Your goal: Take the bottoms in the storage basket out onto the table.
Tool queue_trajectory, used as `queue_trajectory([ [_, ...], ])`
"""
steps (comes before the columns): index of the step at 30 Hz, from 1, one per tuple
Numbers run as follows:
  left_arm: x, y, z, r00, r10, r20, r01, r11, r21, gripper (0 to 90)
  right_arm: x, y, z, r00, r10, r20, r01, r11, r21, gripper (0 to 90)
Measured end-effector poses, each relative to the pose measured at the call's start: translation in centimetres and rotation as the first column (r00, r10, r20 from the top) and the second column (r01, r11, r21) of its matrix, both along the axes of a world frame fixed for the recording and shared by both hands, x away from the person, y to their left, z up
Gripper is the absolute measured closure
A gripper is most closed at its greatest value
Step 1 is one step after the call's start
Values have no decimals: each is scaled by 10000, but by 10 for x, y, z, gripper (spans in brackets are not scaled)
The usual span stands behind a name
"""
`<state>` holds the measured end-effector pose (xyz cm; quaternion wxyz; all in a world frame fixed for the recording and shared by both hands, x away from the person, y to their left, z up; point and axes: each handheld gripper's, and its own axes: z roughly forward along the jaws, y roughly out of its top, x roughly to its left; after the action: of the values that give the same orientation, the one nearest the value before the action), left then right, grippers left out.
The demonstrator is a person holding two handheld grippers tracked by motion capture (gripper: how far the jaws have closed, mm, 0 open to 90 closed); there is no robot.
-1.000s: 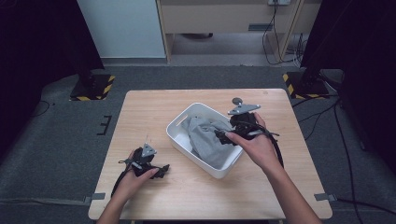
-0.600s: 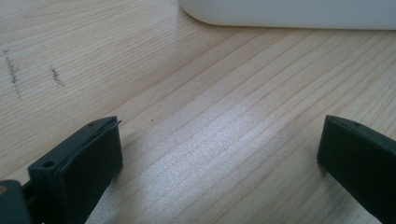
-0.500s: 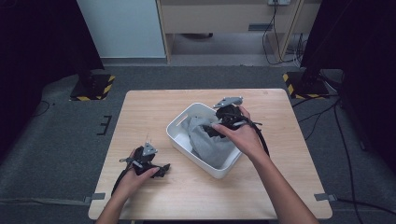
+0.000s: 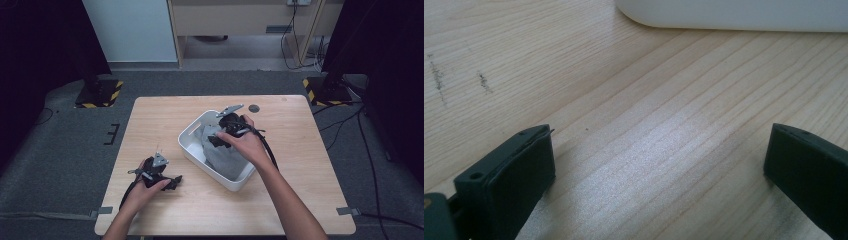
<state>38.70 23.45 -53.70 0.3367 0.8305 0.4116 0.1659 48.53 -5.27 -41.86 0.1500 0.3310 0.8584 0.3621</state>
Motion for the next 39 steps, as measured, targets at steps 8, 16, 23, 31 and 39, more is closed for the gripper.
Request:
queue_trajectory([
  [8,0,0,0,10000,0,-4,0,10000,4,0,6,13,-22,9996,12,-278,-21,9994,-339,60],
  [16,0,0,0,10000,-1,-5,1,10000,2,0,11,17,-39,9986,-287,-451,260,9980,-582,54],
  [23,0,0,0,10000,-20,-5,20,10000,6,0,13,19,-52,9957,-391,-841,333,9971,-690,38],
  [31,0,0,0,10000,-36,-7,36,10000,-6,0,9,28,-57,9969,-181,-765,113,9961,-877,33],
  [39,1,0,0,10000,-37,-6,37,10000,6,0,15,28,-69,9939,-357,-1043,224,9919,-1254,11],
])
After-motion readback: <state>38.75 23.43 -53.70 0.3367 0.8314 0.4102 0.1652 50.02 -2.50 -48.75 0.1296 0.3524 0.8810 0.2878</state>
